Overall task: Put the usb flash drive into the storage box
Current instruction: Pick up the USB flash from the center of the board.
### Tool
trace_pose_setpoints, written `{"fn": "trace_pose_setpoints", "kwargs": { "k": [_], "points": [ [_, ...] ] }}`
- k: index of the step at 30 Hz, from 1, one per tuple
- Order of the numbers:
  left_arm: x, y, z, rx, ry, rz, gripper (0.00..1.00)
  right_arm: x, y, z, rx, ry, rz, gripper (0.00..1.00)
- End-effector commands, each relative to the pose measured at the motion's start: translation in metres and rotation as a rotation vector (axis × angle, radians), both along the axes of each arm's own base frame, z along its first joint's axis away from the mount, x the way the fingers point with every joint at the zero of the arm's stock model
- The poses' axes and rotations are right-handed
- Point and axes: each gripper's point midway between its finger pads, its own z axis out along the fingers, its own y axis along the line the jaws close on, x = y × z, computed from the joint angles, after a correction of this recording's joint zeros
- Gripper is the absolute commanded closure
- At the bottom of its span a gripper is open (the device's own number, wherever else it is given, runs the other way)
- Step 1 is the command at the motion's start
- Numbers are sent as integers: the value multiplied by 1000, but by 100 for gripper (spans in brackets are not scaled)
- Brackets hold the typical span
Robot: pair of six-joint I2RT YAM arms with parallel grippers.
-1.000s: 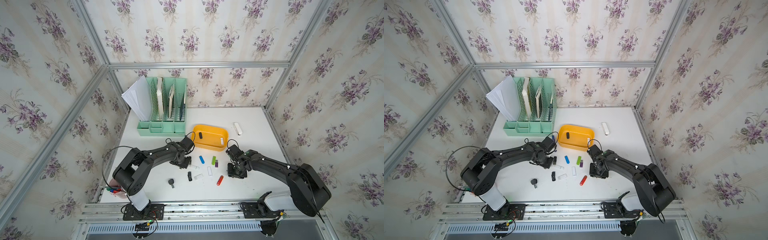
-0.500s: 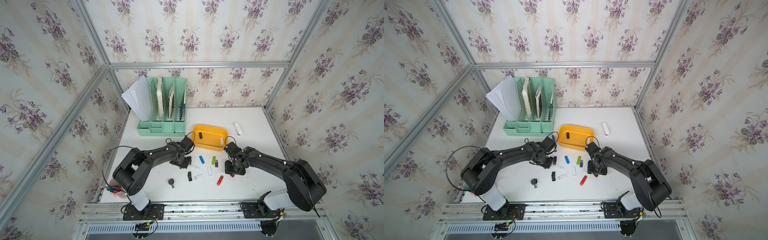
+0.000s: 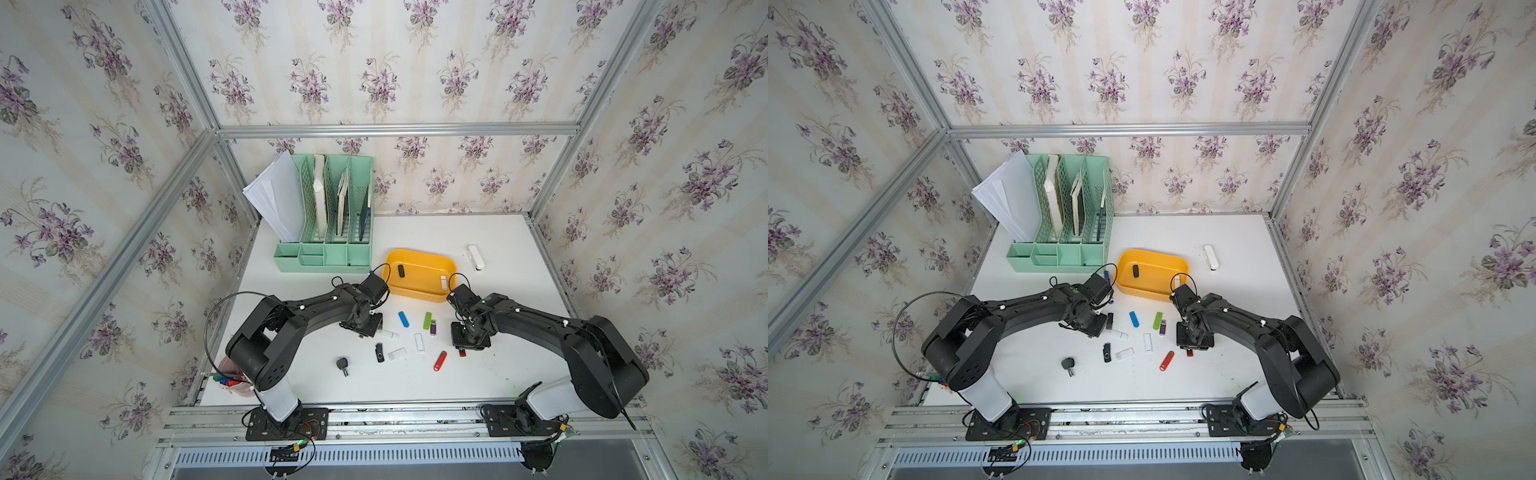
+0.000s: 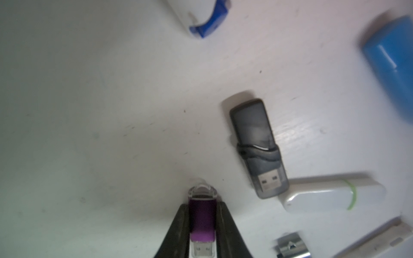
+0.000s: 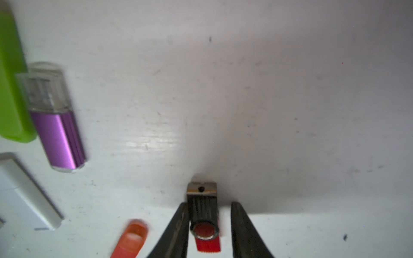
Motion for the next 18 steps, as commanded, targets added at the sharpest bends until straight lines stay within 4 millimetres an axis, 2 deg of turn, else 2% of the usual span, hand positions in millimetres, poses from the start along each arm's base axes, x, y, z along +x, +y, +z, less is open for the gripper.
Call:
{"fn": "trace_pose_setpoints", "kwargs": {
  "k": [1, 3, 9, 18],
  "points": [
    [-15, 3, -16, 8, 75, 2, 77, -5, 0, 0, 14, 9, -15, 71],
    [-16, 4, -16, 8, 75, 3, 77, -6, 1, 0, 18, 11, -14, 76],
    [-15, 4, -15, 10, 74, 3, 78, -5, 1, 4, 17, 4, -19, 78],
    [-16, 5, -14, 16, 73, 2, 78, 5, 6, 31, 43, -44, -31, 82]
  ]
}}
